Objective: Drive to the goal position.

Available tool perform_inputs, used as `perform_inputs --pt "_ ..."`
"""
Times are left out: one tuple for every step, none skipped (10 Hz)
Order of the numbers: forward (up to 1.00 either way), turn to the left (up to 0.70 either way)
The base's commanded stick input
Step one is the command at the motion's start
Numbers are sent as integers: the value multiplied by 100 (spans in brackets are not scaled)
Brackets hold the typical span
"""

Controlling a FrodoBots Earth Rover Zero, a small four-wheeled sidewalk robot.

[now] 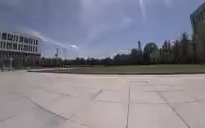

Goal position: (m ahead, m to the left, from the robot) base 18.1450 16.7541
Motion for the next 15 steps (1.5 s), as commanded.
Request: perform_inputs --pt "70 0" --pt "70 0" --pt "70 0" --pt "70 0" --pt "70 0" --pt "70 0" --pt "70 0" --pt "70 0" --pt "70 0" --pt "70 0" --pt "70 0" --pt "70 0" --pt "70 0" --pt "70 0" --pt "70 0"
